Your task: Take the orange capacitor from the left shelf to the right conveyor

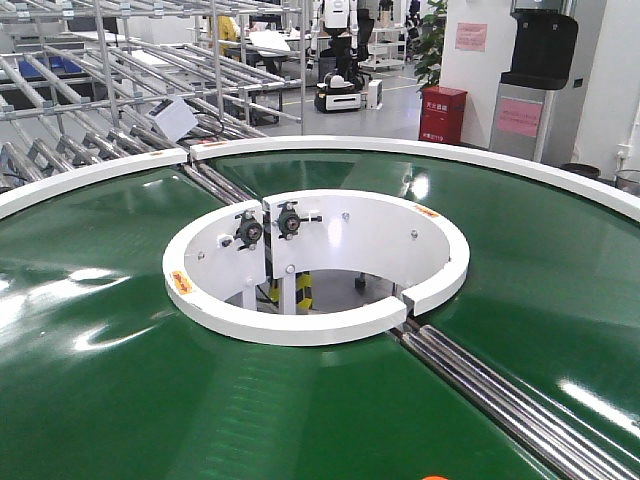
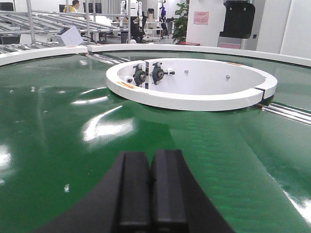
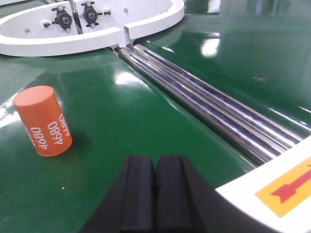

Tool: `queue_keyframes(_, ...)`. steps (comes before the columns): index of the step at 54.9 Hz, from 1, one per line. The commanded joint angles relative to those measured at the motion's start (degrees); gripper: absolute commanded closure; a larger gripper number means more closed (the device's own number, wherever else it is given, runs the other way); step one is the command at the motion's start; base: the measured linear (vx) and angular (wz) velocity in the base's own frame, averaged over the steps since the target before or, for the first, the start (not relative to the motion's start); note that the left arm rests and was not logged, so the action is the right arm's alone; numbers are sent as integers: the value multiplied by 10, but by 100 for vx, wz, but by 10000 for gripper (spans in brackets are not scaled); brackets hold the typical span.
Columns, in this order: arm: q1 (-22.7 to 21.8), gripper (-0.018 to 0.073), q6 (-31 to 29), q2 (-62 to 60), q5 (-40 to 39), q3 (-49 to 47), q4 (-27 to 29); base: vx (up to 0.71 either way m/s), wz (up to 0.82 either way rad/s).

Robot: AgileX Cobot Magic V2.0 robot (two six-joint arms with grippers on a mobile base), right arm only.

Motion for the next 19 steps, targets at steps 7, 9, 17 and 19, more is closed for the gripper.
queue_keyframes(7,-4,517,-4,-8,-44,5,-4,0,0)
queue_keyframes(9,-4,517,-4,-8,-44,5,-4,0,0)
queue_keyframes(17,-4,517,-4,-8,-45,5,-4,0,0)
queue_keyframes(19,-4,517,-4,-8,-45,5,-4,0,0)
